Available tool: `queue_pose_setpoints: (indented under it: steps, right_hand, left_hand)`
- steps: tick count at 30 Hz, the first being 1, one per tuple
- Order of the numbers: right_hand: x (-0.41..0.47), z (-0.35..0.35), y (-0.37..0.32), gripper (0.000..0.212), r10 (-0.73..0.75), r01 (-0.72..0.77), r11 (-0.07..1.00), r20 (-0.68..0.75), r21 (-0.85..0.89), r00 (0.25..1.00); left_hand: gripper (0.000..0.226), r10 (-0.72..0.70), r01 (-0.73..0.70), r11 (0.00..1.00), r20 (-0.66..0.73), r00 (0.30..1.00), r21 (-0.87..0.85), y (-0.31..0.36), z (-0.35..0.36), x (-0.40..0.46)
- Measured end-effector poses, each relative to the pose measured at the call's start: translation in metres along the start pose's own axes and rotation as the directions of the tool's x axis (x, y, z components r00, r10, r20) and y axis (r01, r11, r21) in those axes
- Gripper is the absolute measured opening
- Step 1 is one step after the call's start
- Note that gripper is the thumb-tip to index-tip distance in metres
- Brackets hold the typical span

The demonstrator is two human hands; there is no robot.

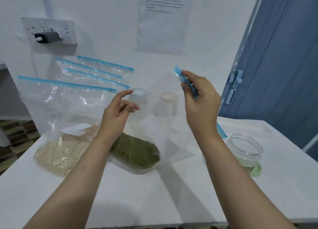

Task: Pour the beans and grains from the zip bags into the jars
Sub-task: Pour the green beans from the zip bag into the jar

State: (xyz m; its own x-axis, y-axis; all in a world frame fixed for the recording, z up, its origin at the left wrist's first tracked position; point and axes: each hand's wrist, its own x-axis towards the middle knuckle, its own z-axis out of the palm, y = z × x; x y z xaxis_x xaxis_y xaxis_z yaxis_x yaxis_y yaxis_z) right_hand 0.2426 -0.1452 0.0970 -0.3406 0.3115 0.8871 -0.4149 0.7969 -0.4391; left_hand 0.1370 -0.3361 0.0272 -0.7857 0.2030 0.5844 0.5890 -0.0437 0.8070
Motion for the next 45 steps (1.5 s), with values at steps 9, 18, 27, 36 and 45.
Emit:
queue_pose_setpoints:
  steps: [9,18,27,36,45]
  right_hand:
    - [-0.019,0.003,0.002,0.026,0.084,-0.084,0.996,0.008,-0.005,0.996]
    - [-0.034,-0.019,0.005,0.026,0.19,-0.189,0.982,-0.055,0.02,0.98]
    - [-0.055,-0.043,0.008,0.026,0.152,-0.159,0.985,-0.11,-0.063,0.982]
    - [-0.061,-0.047,0.01,0.028,0.141,-0.15,0.983,-0.09,-0.102,0.986]
    - [-0.065,-0.048,0.01,0.027,0.153,-0.164,0.98,-0.096,-0.112,0.983]
  left_hand:
    - [0.044,-0.101,0.082,0.955,0.052,0.994,0.284,-0.024,-0.027,-0.041]
    - [0.04,-0.166,0.171,0.951,-0.044,0.985,0.257,-0.053,-0.041,-0.058]
    - [0.039,-0.172,0.181,0.975,-0.08,0.982,0.13,-0.036,-0.032,-0.043]
    - [0.037,-0.126,0.131,0.953,-0.033,0.991,0.274,-0.051,-0.031,-0.04]
    - [0.05,-0.215,0.272,0.946,-0.286,0.934,0.176,-0.067,-0.04,-0.059]
